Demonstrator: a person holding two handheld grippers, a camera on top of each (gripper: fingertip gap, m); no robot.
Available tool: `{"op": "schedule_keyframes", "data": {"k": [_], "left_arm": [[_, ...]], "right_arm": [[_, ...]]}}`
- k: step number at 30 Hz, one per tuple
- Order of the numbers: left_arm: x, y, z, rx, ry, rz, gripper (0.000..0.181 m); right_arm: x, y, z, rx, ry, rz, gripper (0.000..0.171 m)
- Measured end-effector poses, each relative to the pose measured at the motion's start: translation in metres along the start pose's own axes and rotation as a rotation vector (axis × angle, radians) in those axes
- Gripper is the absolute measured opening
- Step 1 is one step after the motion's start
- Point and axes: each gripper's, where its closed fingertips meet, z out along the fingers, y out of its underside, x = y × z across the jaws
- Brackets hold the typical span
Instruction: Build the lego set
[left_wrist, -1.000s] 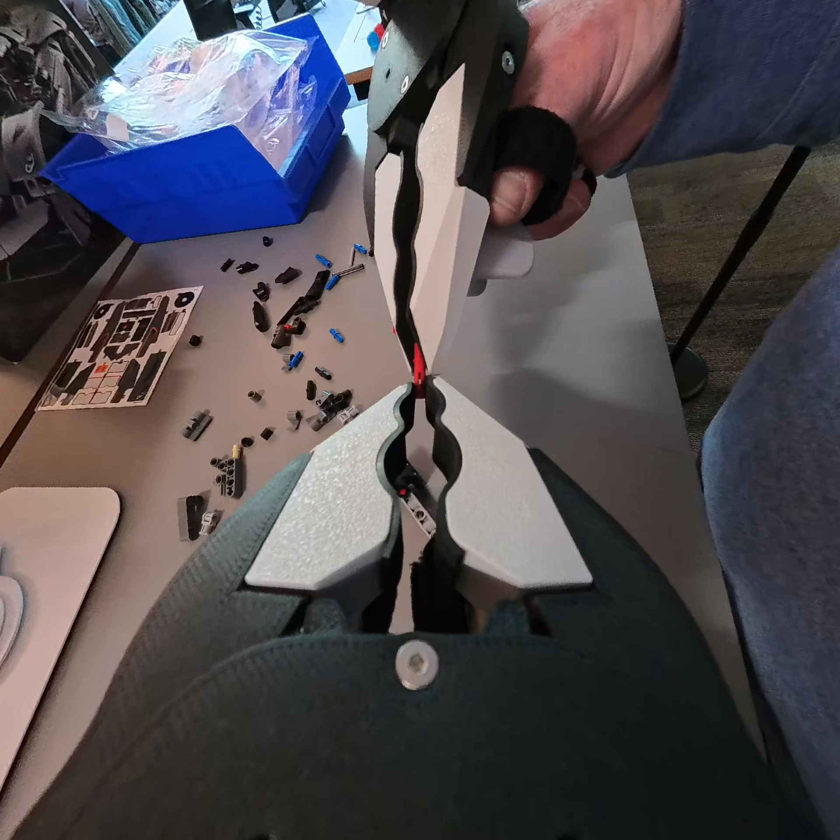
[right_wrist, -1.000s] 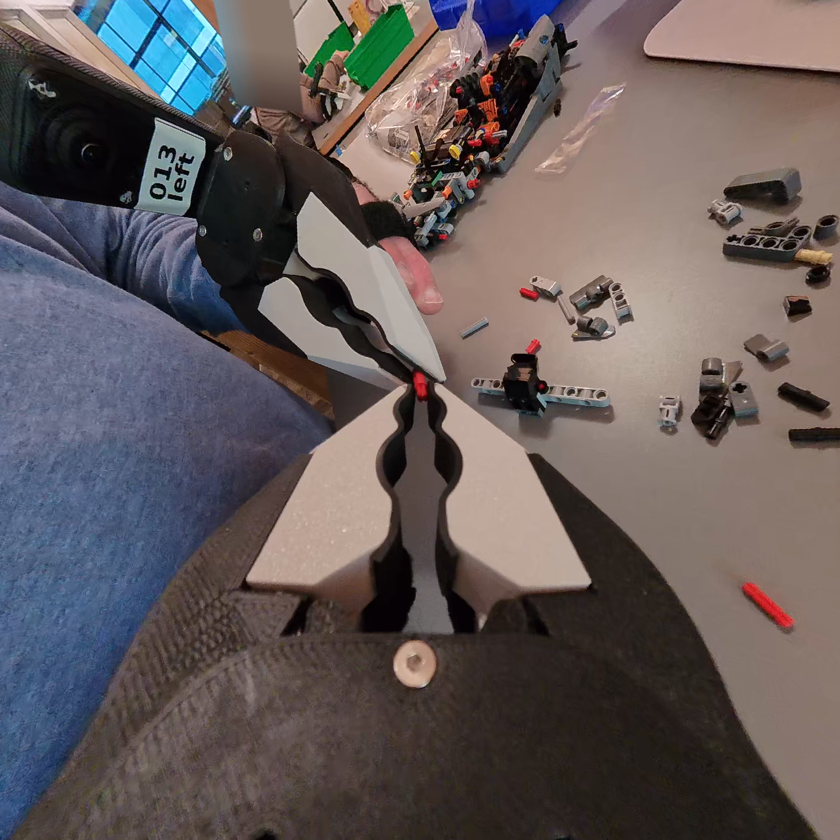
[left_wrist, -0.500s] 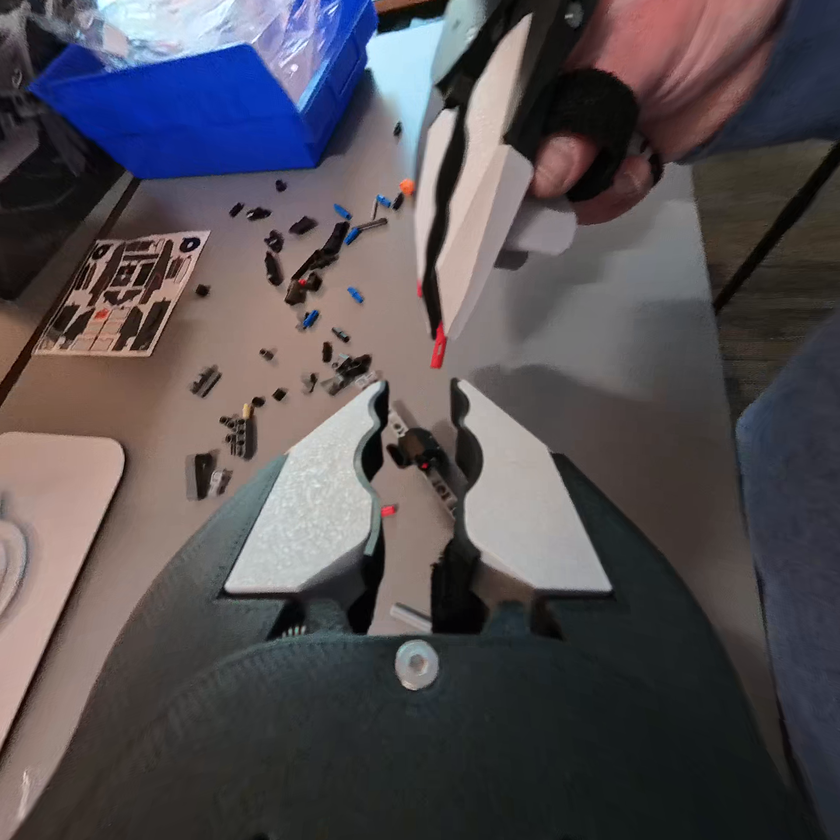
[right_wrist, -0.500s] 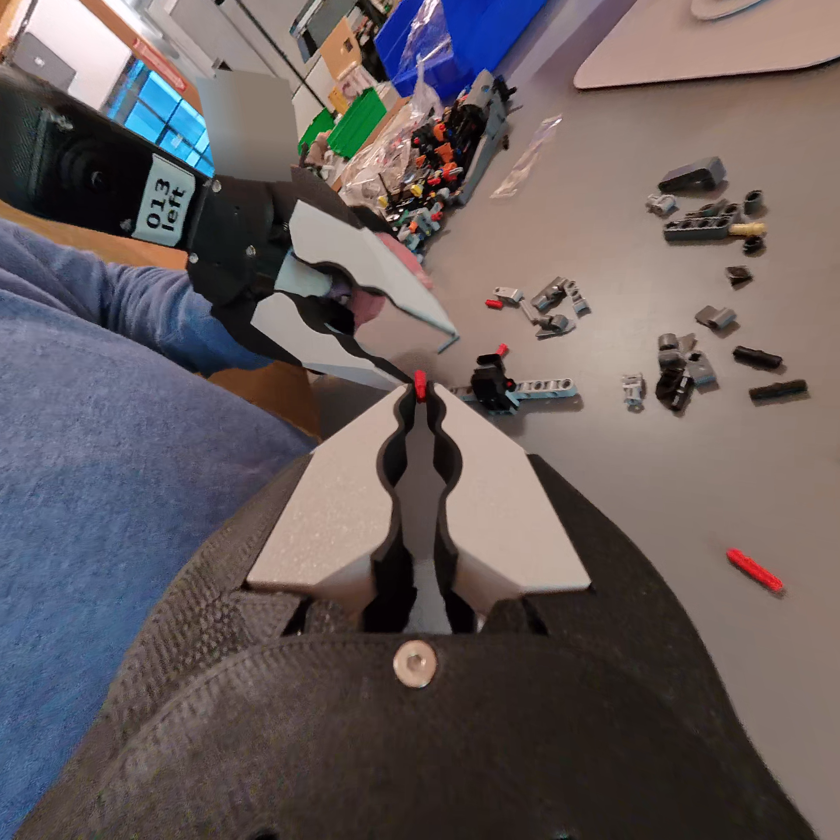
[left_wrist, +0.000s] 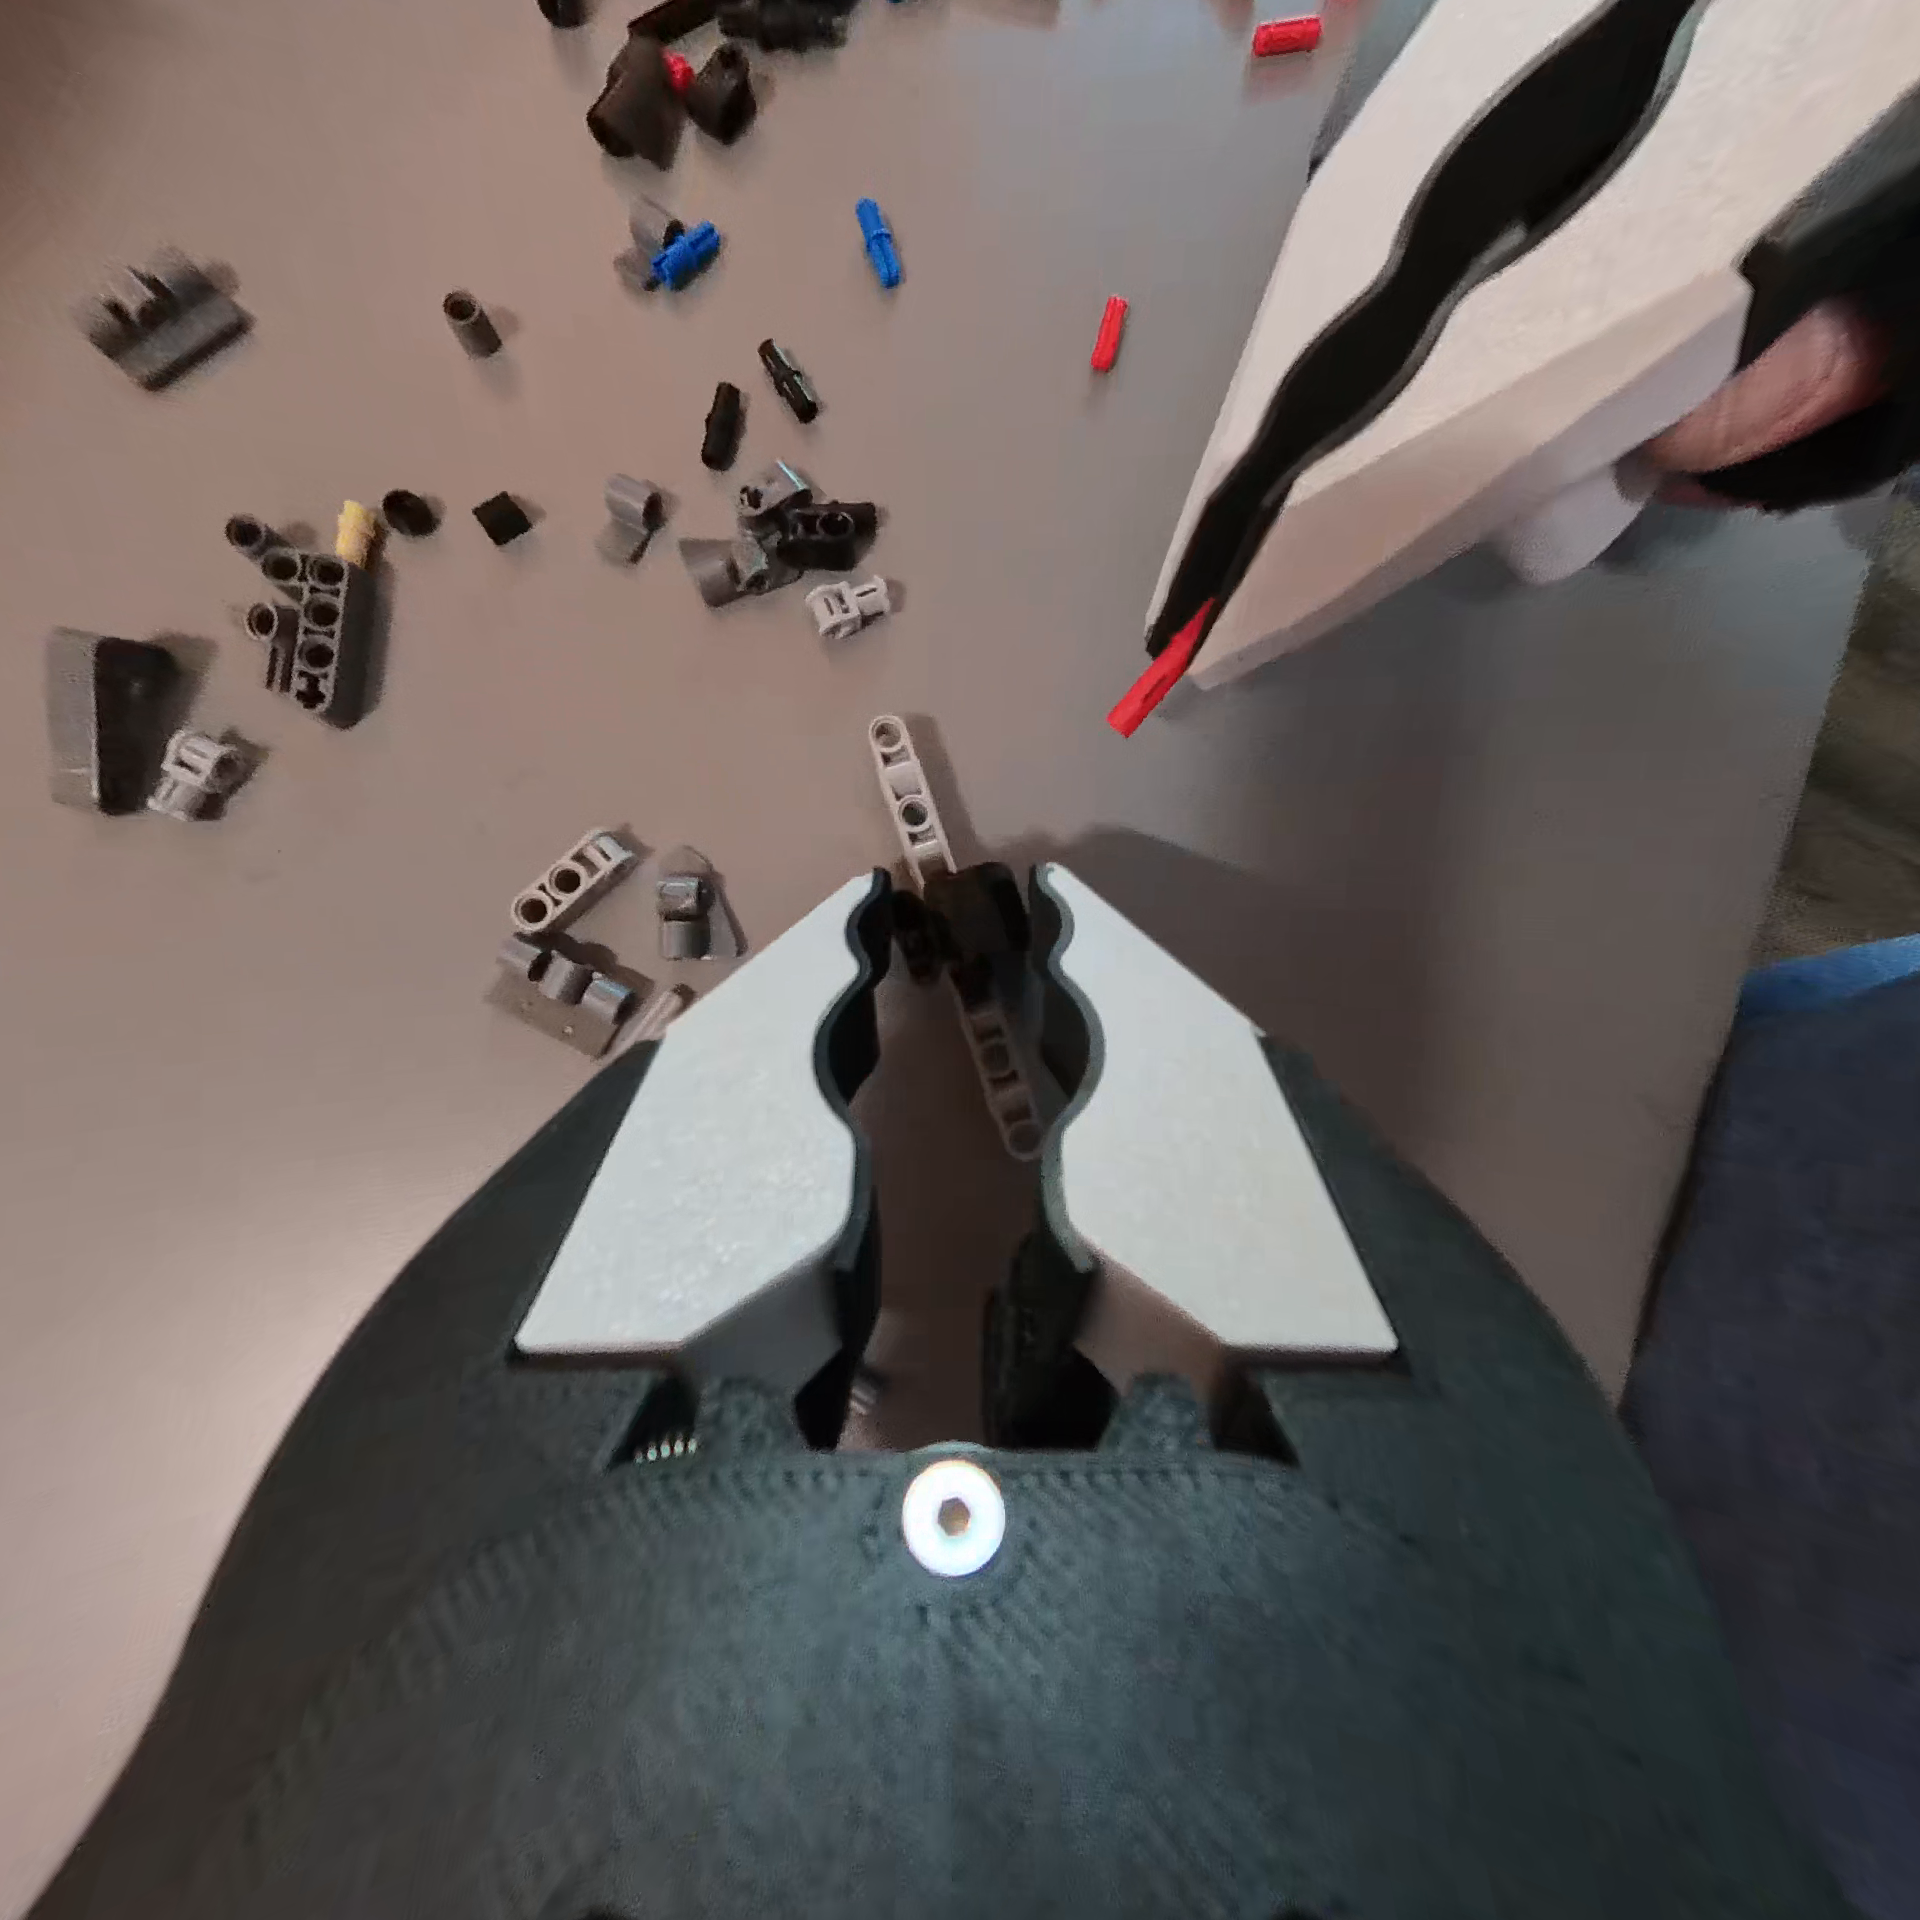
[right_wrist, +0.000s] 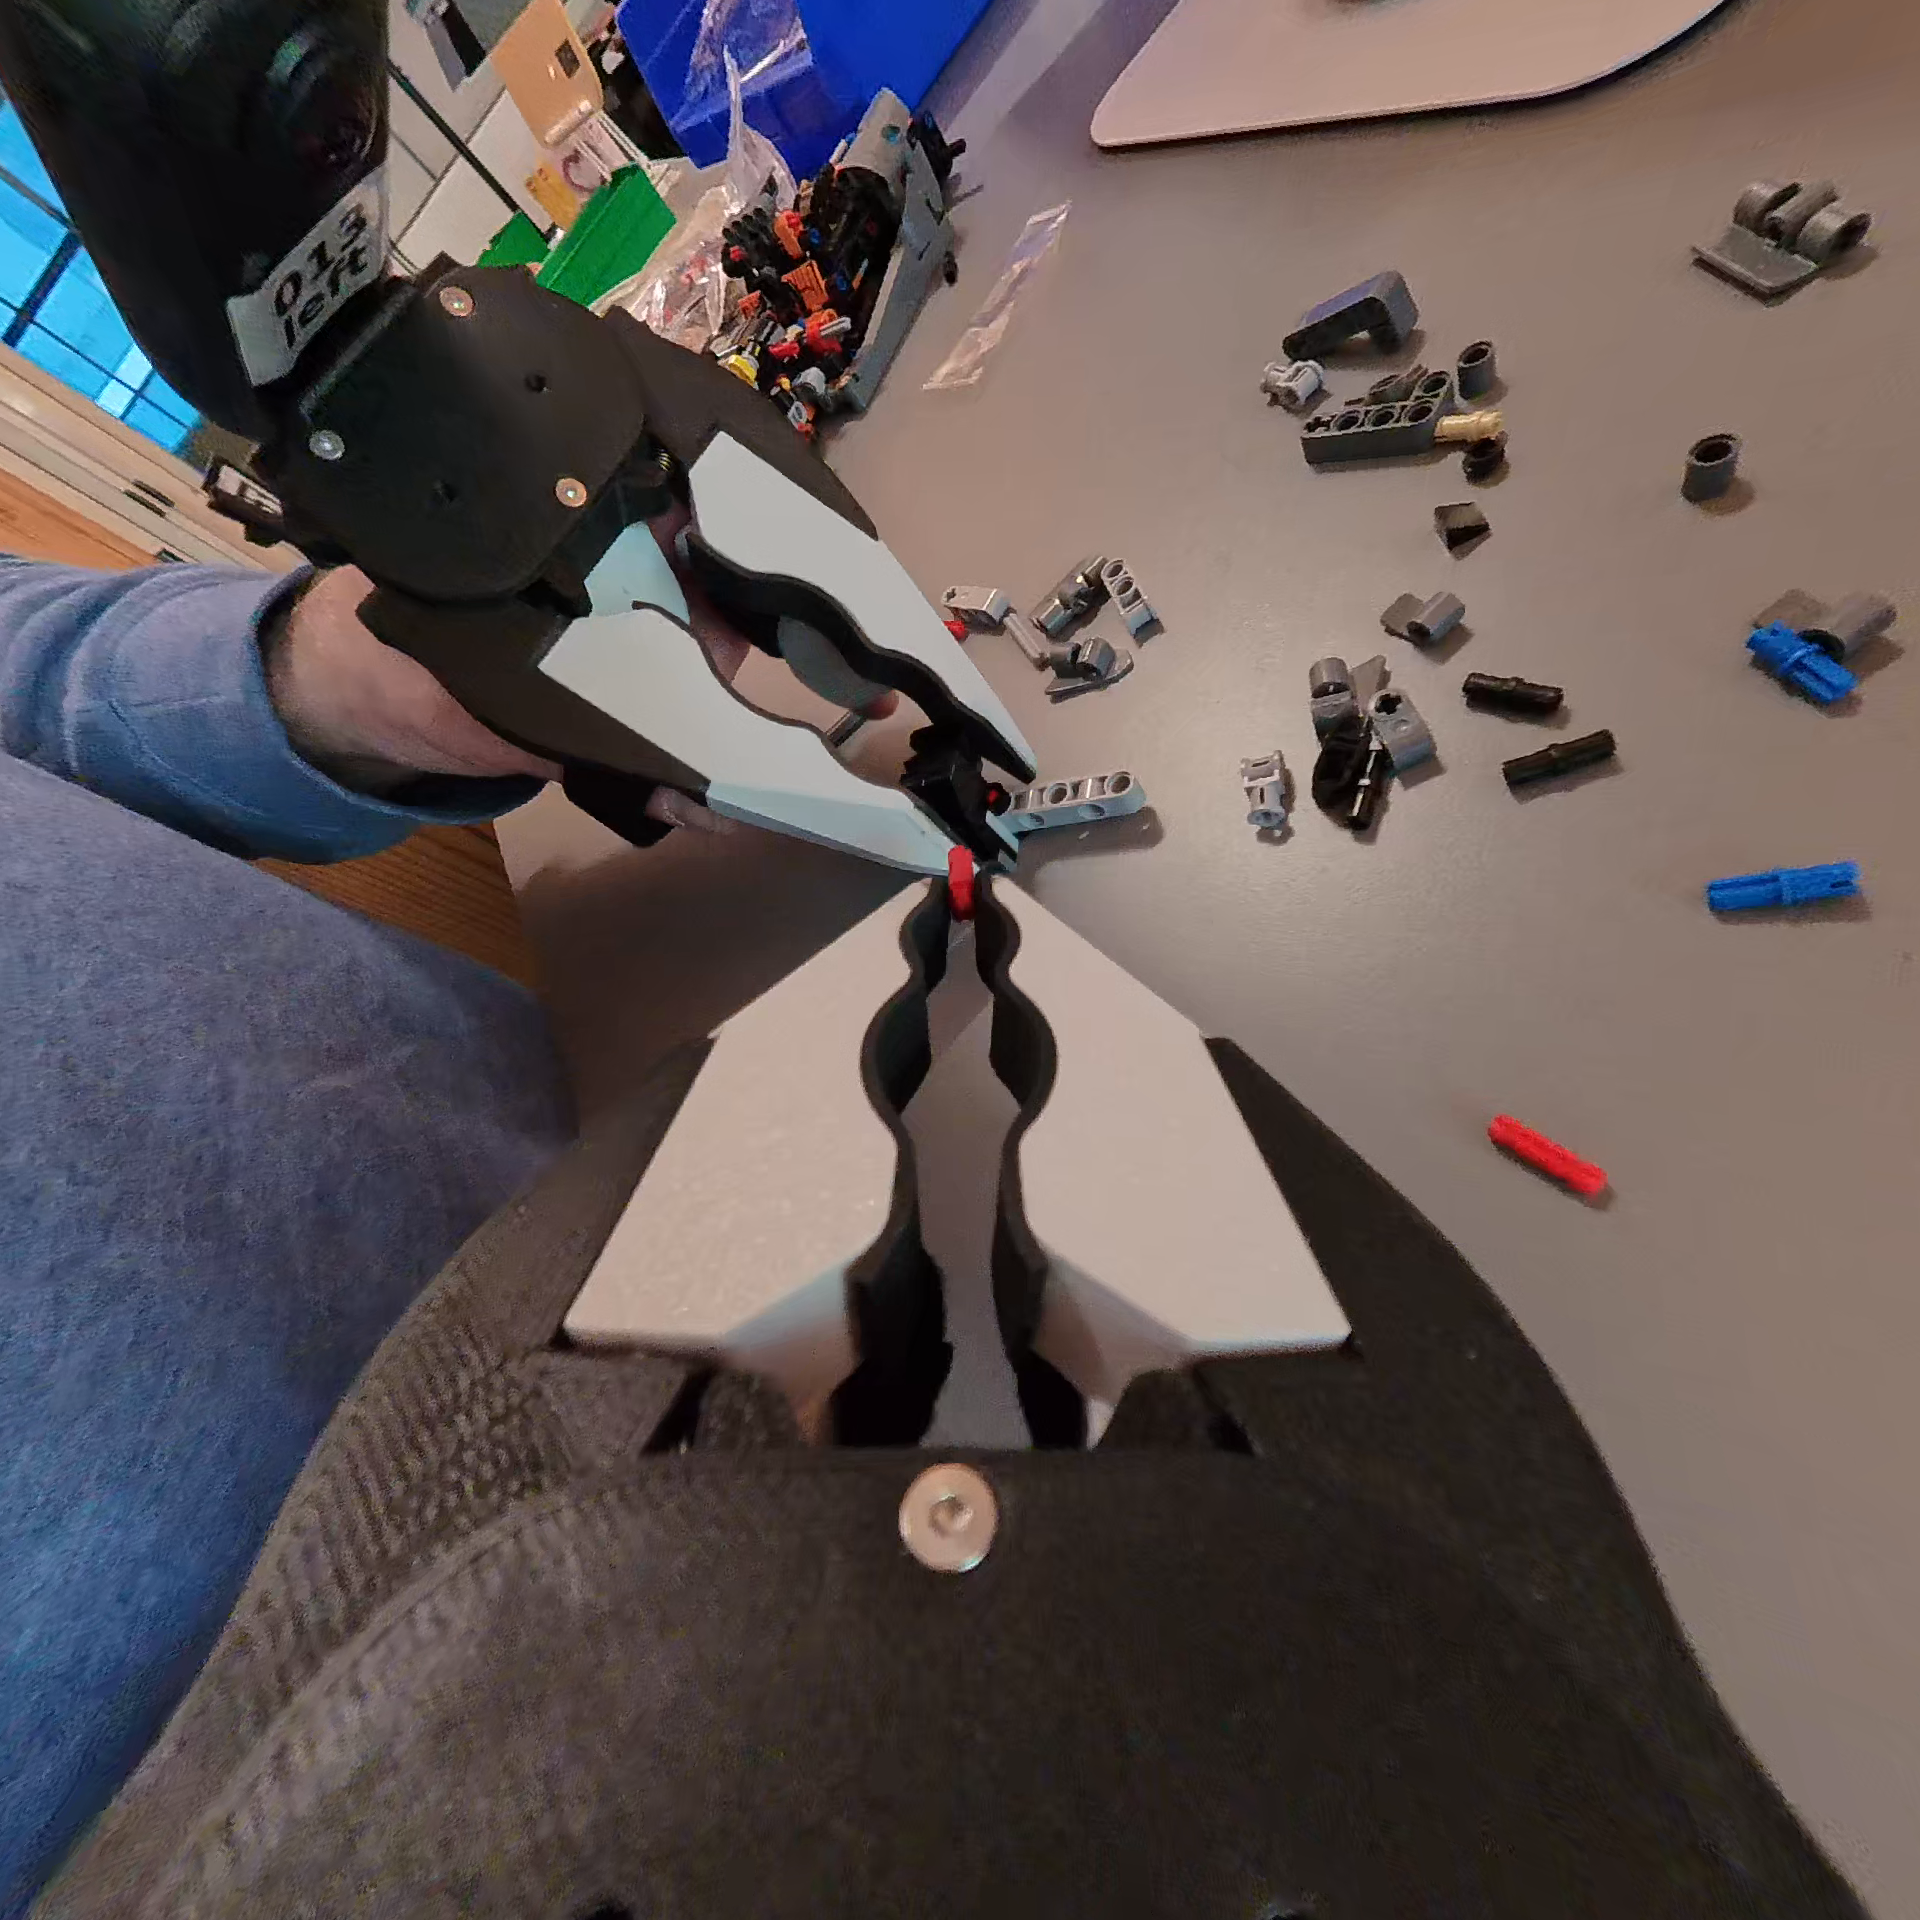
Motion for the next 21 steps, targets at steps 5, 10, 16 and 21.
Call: {"op": "schedule_keyframes", "data": {"k": [5,10,16,21], "left_arm": [[0.003,-0.001,0.0,0.037,0.088,-0.152,0.024],[0.003,-0.005,-0.004,0.127,0.188,-0.363,0.024],[0.003,-0.007,-0.007,0.17,0.224,-0.45,0.024],[0.006,-0.01,-0.006,0.194,0.236,-0.482,0.024]], "right_arm": [[0.0,0.0,0.009,0.004,0.06,-0.073,0.002],[0.007,0.004,0.02,-0.027,0.148,-0.153,0.002],[0.009,0.005,0.025,-0.034,0.196,-0.194,0.001],[0.011,0.006,0.029,-0.059,0.226,-0.221,0.001]]}}
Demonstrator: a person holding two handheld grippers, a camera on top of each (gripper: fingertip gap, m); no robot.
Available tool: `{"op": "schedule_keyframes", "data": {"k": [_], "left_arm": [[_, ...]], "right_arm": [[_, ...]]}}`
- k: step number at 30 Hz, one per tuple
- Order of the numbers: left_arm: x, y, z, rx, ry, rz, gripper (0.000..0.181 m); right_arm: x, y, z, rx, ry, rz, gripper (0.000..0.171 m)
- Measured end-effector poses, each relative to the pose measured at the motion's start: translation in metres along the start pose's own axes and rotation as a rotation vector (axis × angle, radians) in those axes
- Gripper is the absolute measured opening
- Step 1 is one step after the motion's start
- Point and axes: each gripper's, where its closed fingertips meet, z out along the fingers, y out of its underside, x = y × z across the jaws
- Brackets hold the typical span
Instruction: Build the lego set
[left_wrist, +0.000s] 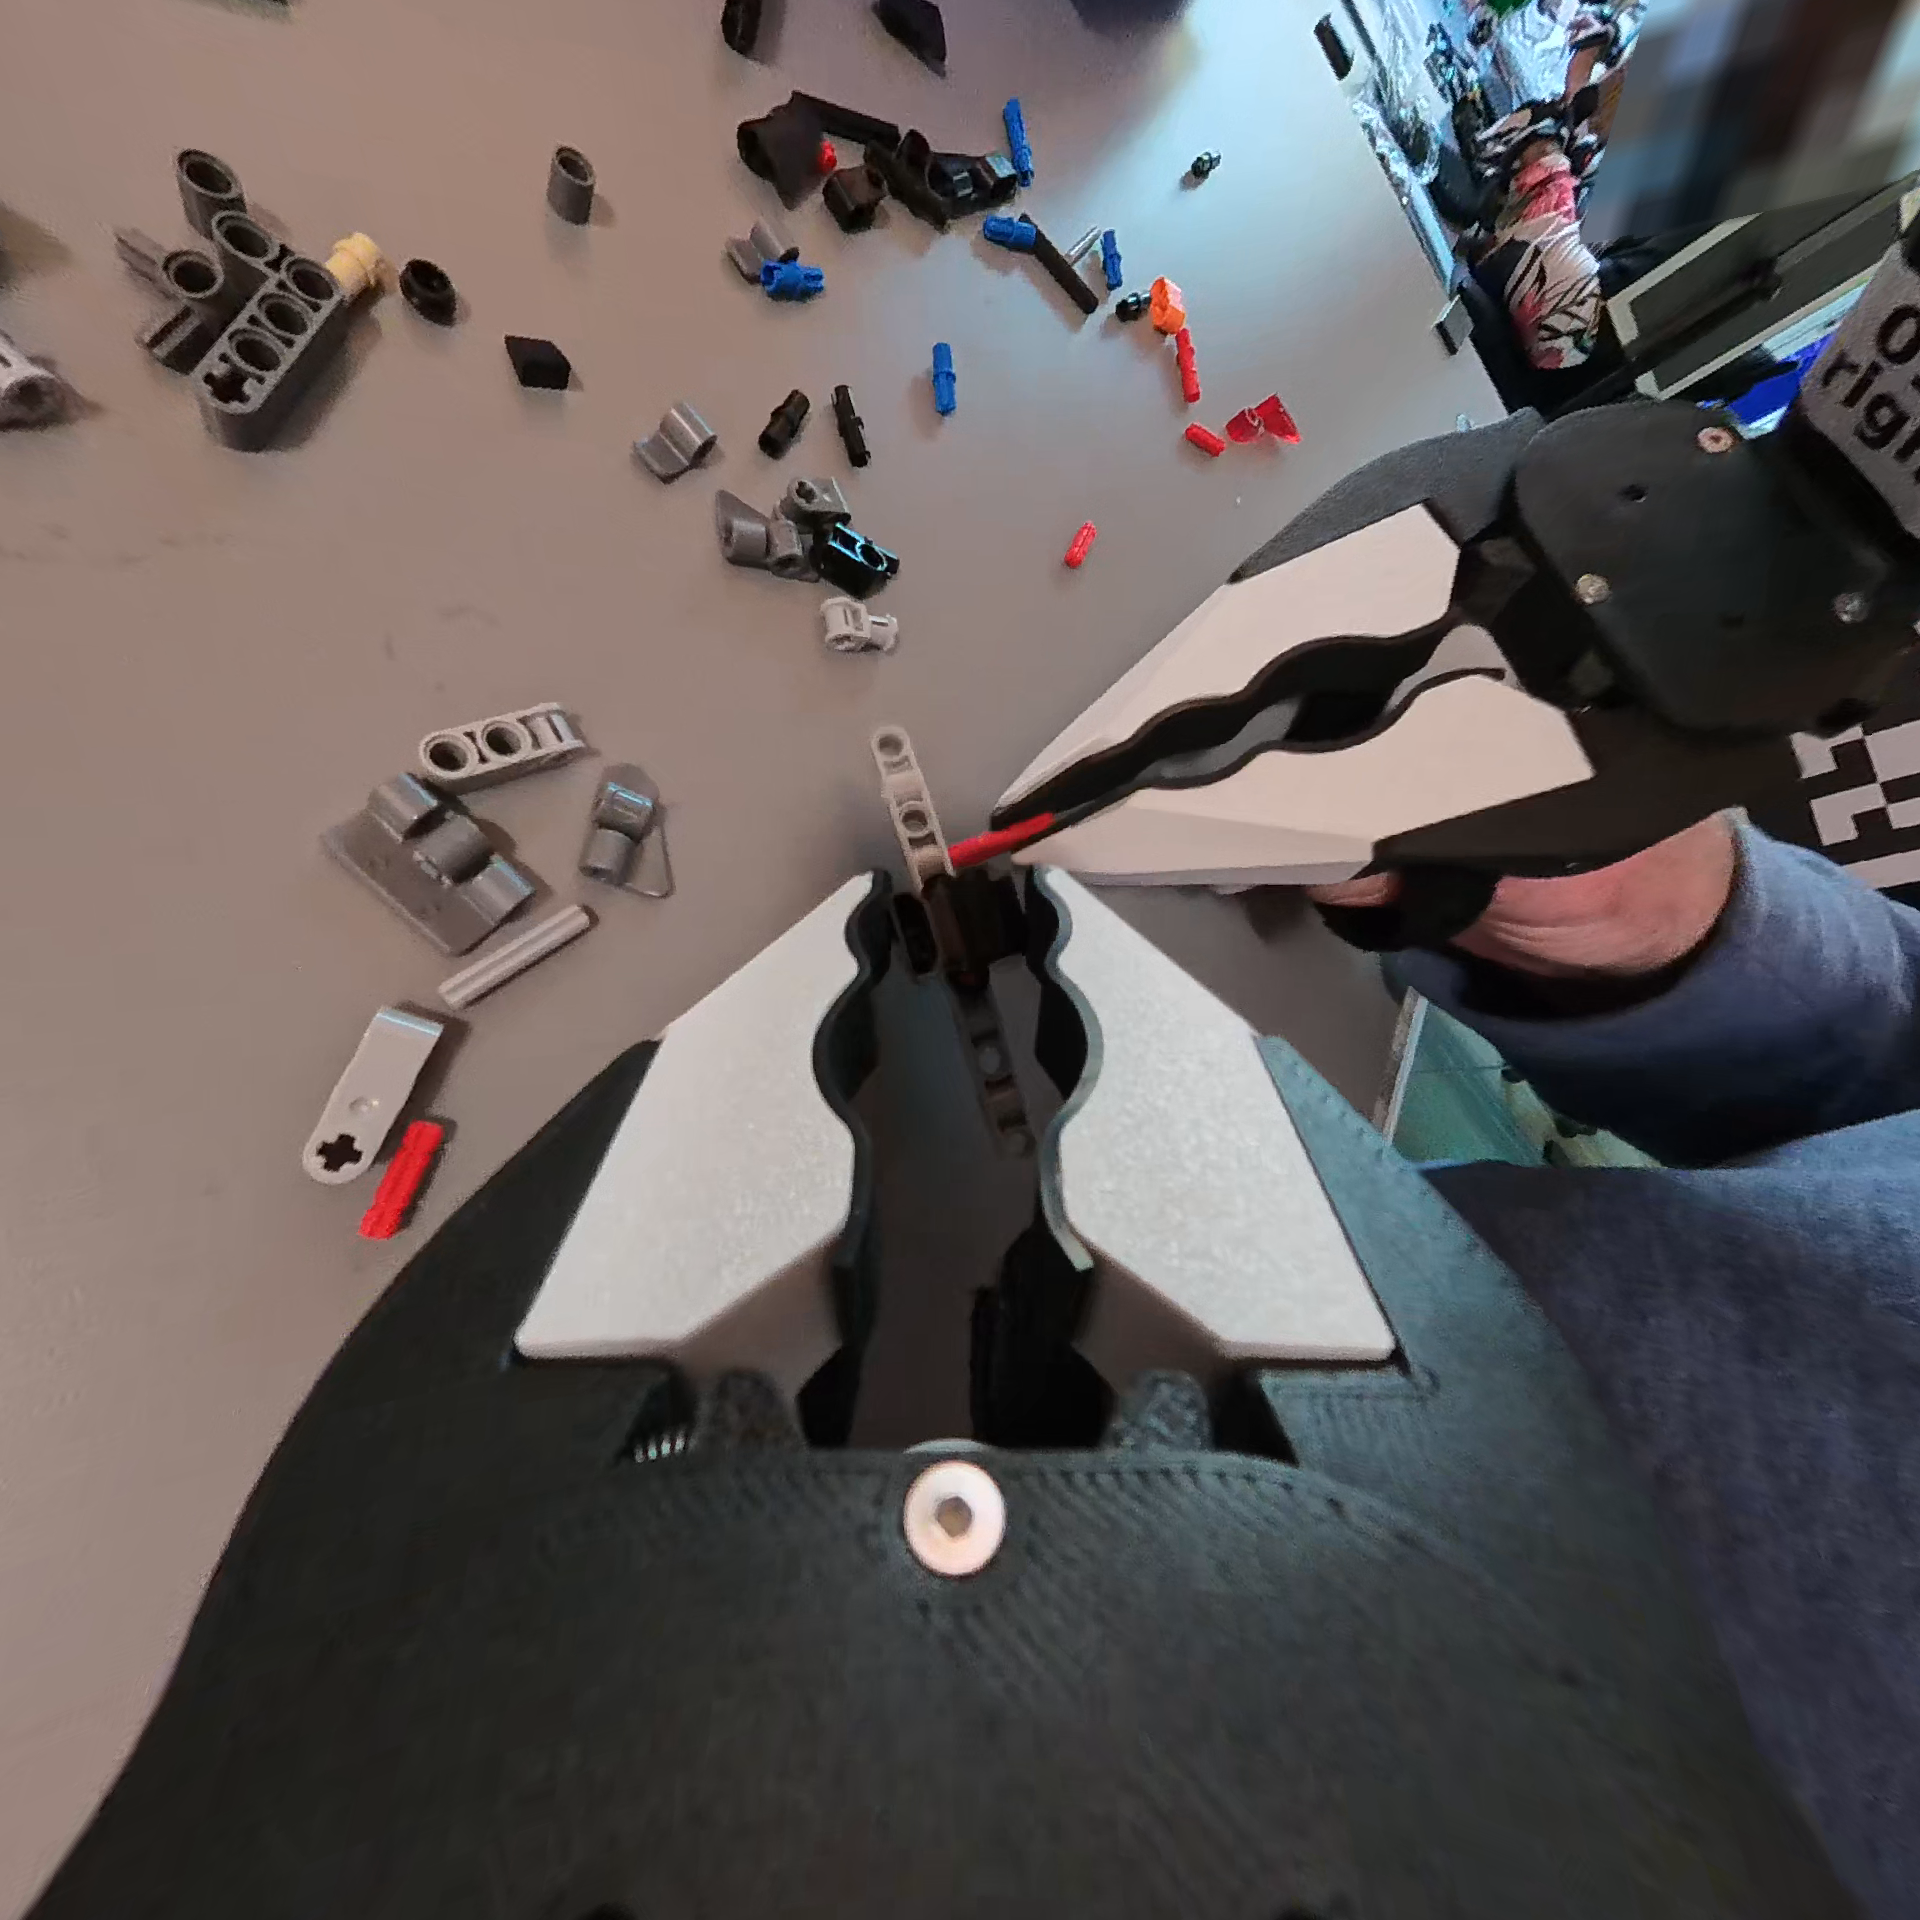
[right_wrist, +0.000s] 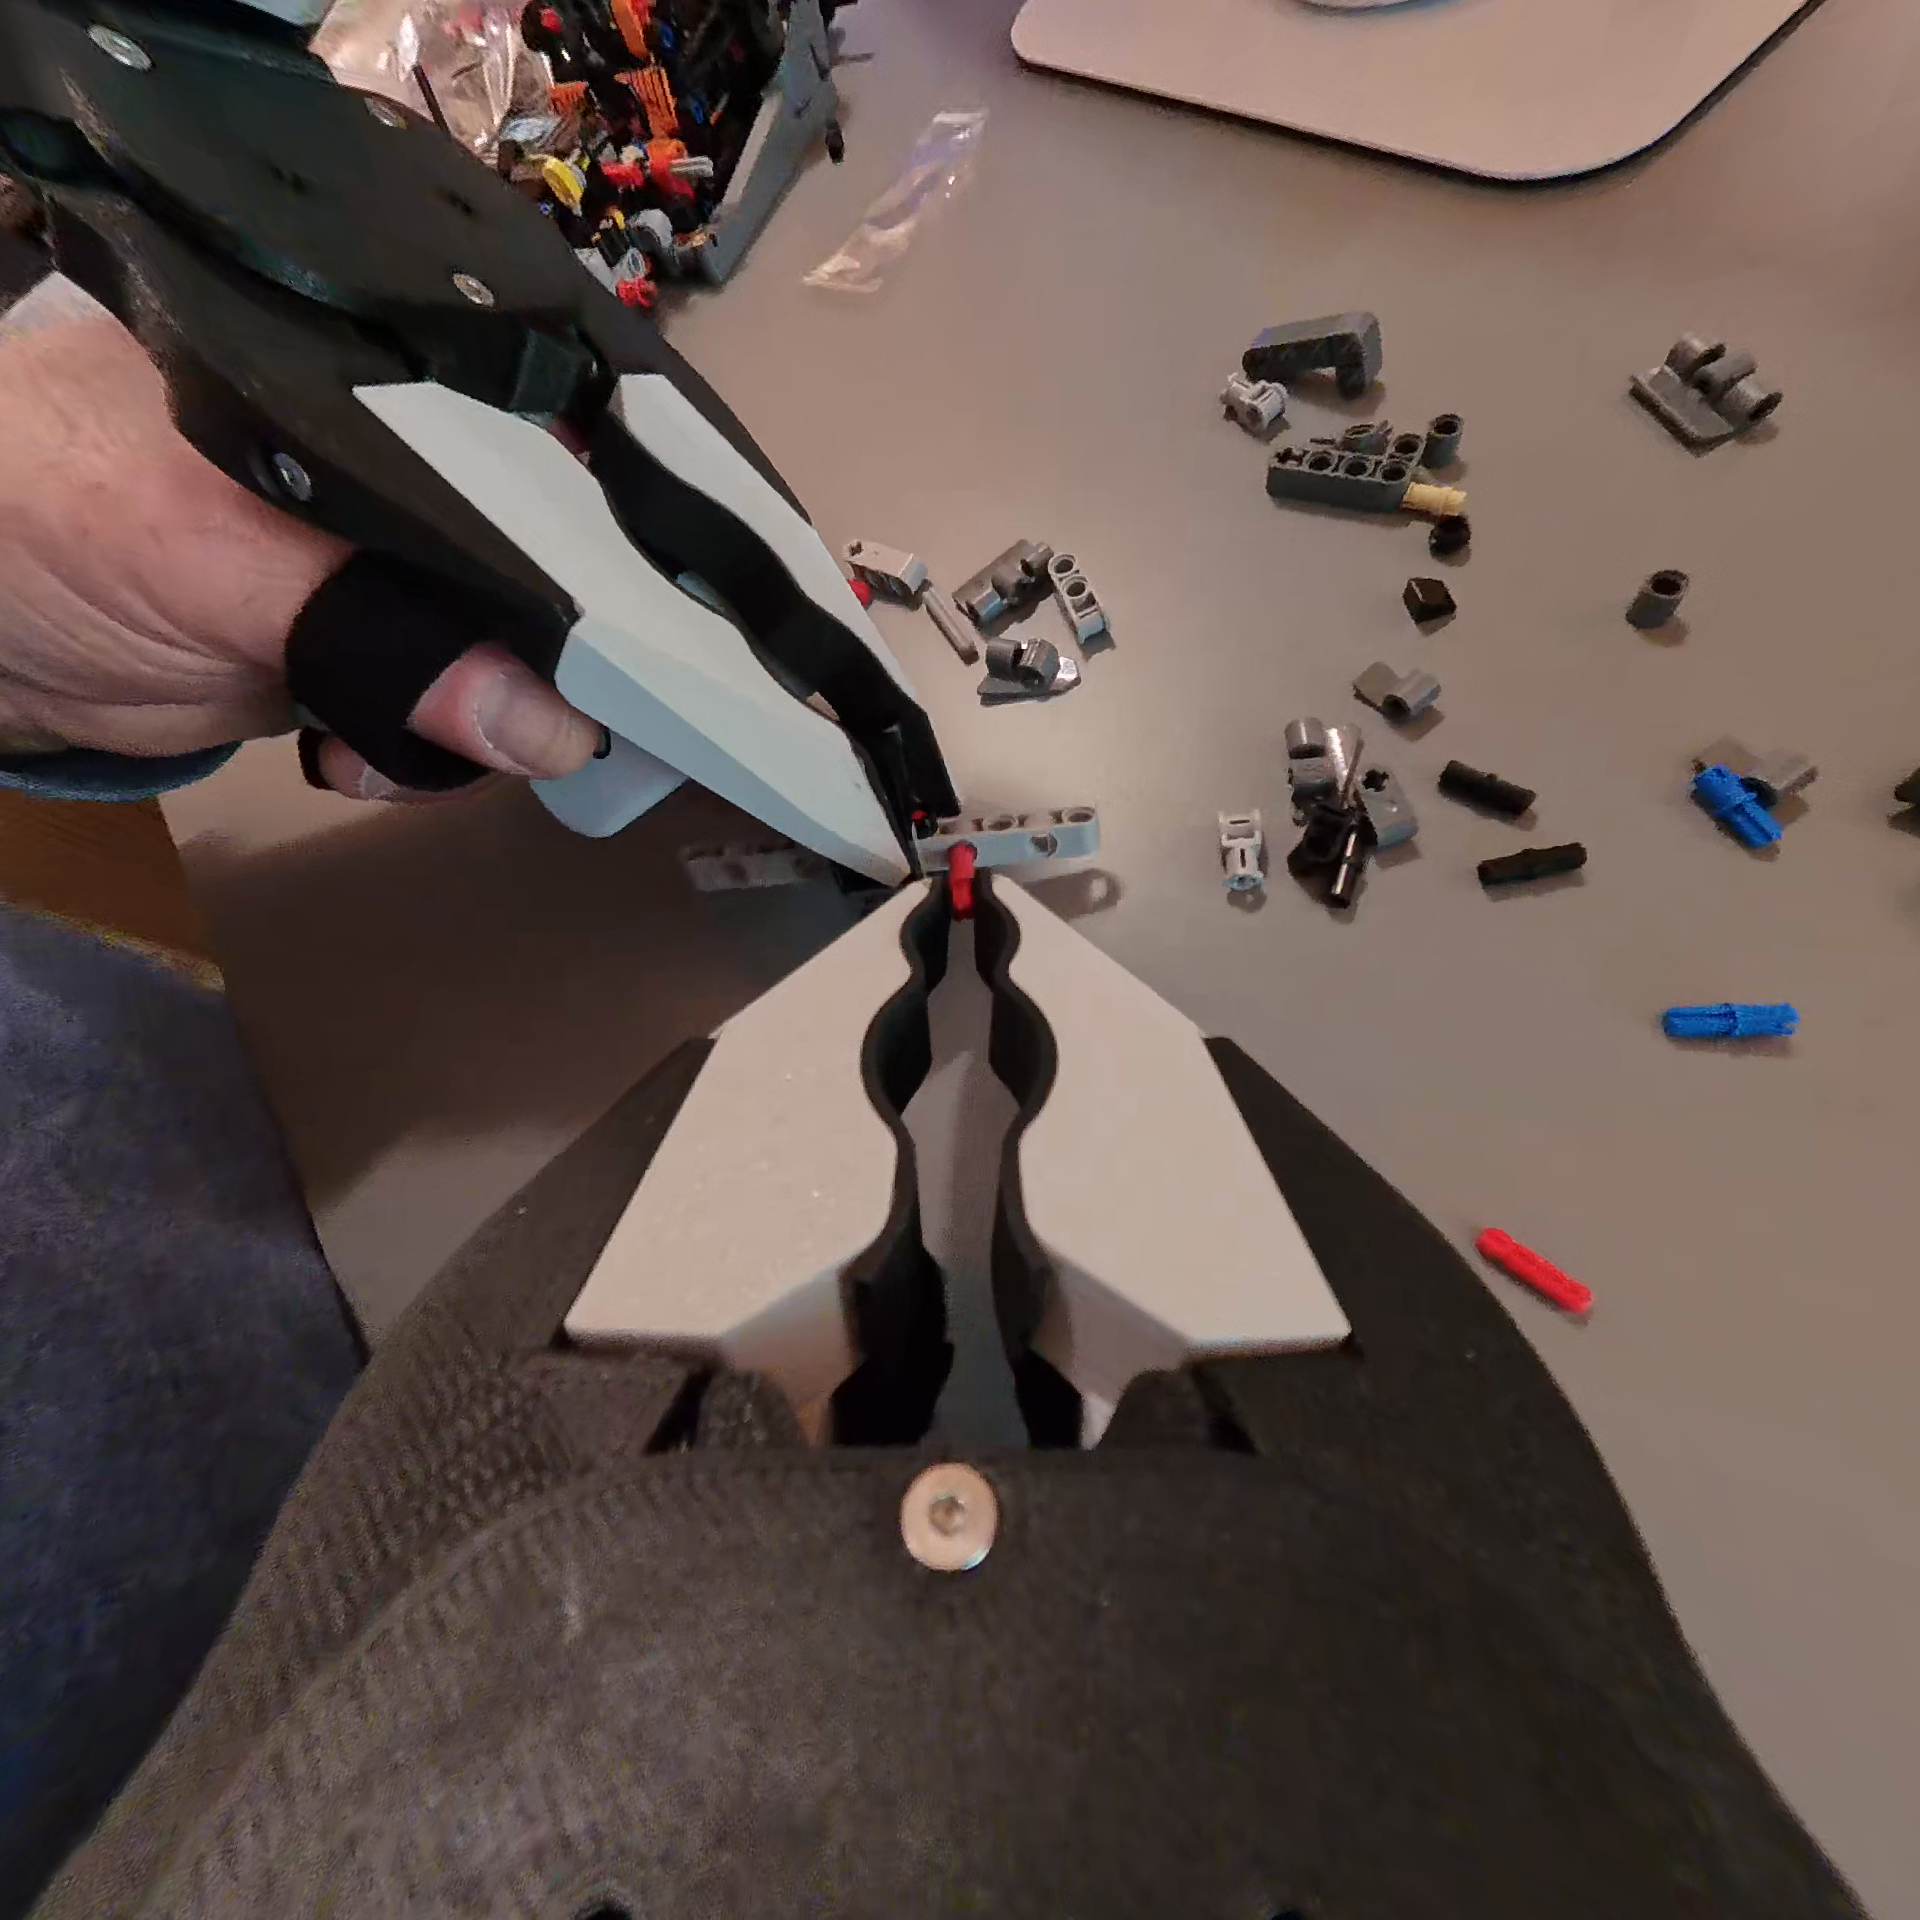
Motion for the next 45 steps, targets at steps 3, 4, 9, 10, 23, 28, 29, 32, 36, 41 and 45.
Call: {"op": "schedule_keyframes", "data": {"k": [3,4,9,10,23,28,29,32,36,41,45], "left_arm": [[0.0,-0.001,-0.001,0.013,0.012,-0.019,0.024],[0.0,-0.002,-0.001,0.016,0.016,-0.028,0.024],[-0.001,-0.003,-0.001,0.026,0.014,-0.029,0.024],[-0.001,-0.003,-0.001,0.03,0.018,-0.033,0.024],[-0.004,-0.002,-0.001,0.028,0.025,-0.065,0.024],[-0.003,-0.005,-0.003,0.055,0.066,-0.11,0.024],[-0.002,-0.007,-0.004,0.075,0.091,-0.134,0.024],[0.005,-0.014,-0.009,0.144,0.196,-0.235,0.023],[0.01,-0.02,-0.011,0.187,0.237,-0.234,0.023],[0.011,-0.019,-0.012,0.207,0.244,-0.215,0.023],[0.01,-0.018,-0.011,0.215,0.237,-0.216,0.023]], "right_arm": [[0.0,-0.002,0.0,0.011,0.021,-0.012,0.001],[0.001,-0.002,0.0,0.01,0.027,-0.016,0.001],[0.001,-0.003,0.001,0.009,0.058,-0.021,0.001],[0.001,-0.003,0.001,0.013,0.059,-0.015,0.001],[-0.002,-0.001,0.006,0.001,0.092,-0.024,0.001],[-0.001,-0.005,0.003,0.029,0.077,-0.004,0.001],[-0.001,-0.006,0.001,0.04,0.071,0.0,0.001],[-0.002,-0.014,-0.007,0.084,0.041,0.026,0.001],[-0.002,-0.018,-0.012,0.114,0.027,0.036,0.001],[-0.003,-0.018,-0.013,0.116,0.031,0.02,0.001],[-0.003,-0.016,-0.011,0.091,0.043,-0.002,0.001]]}}
